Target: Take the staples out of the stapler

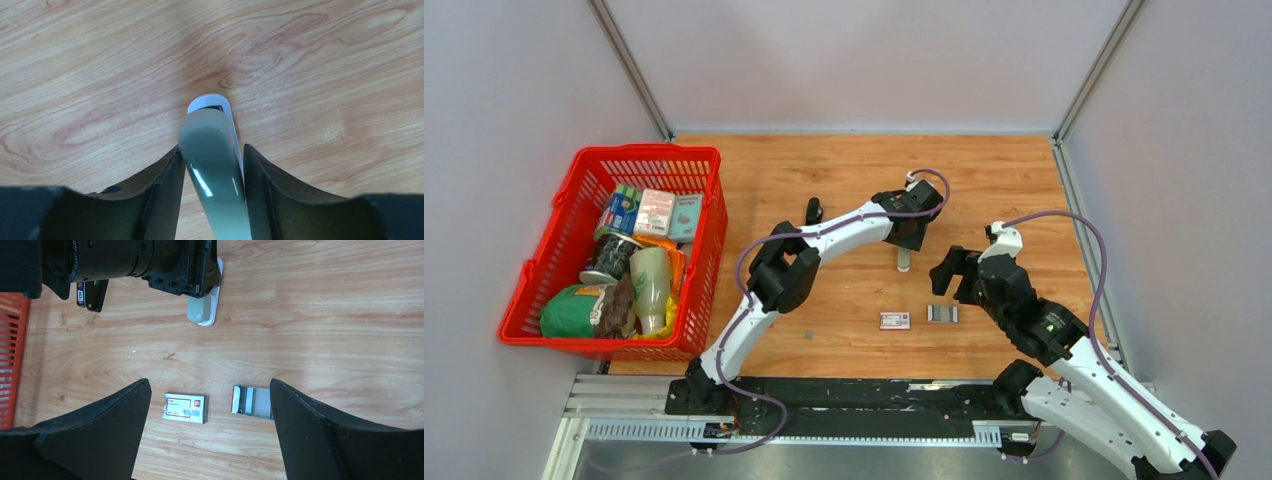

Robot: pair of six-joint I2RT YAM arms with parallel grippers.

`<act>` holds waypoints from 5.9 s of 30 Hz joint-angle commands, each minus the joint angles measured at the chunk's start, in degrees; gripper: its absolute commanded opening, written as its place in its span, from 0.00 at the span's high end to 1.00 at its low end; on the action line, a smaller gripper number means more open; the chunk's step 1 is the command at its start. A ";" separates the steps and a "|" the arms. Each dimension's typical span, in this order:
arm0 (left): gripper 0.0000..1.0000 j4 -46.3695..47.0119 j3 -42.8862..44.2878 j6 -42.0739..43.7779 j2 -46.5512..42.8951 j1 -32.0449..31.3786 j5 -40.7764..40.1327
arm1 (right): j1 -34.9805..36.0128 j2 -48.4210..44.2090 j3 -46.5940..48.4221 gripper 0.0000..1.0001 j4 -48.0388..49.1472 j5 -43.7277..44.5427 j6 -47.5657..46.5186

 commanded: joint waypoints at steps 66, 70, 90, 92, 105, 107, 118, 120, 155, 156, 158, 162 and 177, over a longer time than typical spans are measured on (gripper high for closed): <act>1.00 6.06 -53.57 26.47 -77.18 -2.90 53.11 | 5.75 13.14 16.31 0.36 19.93 -63.72 -17.44; 1.00 6.23 -53.48 26.56 -77.79 -2.90 53.81 | 7.96 13.85 17.02 0.39 19.05 -62.22 -19.64; 1.00 10.98 -55.42 23.75 -81.57 -2.81 57.86 | 16.48 15.61 15.96 0.89 18.96 -57.74 -21.84; 1.00 11.59 -55.50 23.49 -82.45 -2.81 57.25 | 16.83 15.35 15.00 1.00 19.05 -57.12 -21.75; 1.00 26.00 -59.46 15.58 -90.62 -2.72 42.83 | 20.70 13.85 3.49 1.00 30.30 -56.24 -14.46; 1.00 27.32 -59.99 15.14 -91.50 -2.81 40.90 | 21.49 14.29 2.96 1.00 31.09 -56.15 -14.20; 1.00 31.02 -61.66 13.56 -94.58 -2.81 35.27 | 24.13 14.64 -3.19 1.00 38.20 -56.51 -10.68; 1.00 31.37 -61.66 13.55 -94.49 -2.81 34.66 | 24.57 14.64 -4.25 1.00 39.35 -56.33 -10.07; 1.00 32.78 -59.81 16.01 -94.05 -2.81 27.01 | 30.10 15.34 -15.33 1.00 52.71 -52.38 -1.72; 1.00 33.04 -59.81 16.02 -94.05 -2.73 26.83 | 30.37 15.60 -15.41 1.00 52.97 -52.29 -1.63; 1.00 33.13 -59.64 16.19 -93.97 -2.81 26.83 | 30.90 15.78 -15.59 1.00 53.41 -52.03 -1.54; 1.00 33.30 -59.46 16.72 -93.88 -2.73 25.95 | 32.04 16.31 -15.85 1.00 54.56 -51.32 -1.10; 1.00 34.01 -58.32 18.12 -93.88 -2.81 22.18 | 36.17 20.53 -15.85 1.00 57.63 -48.86 -0.57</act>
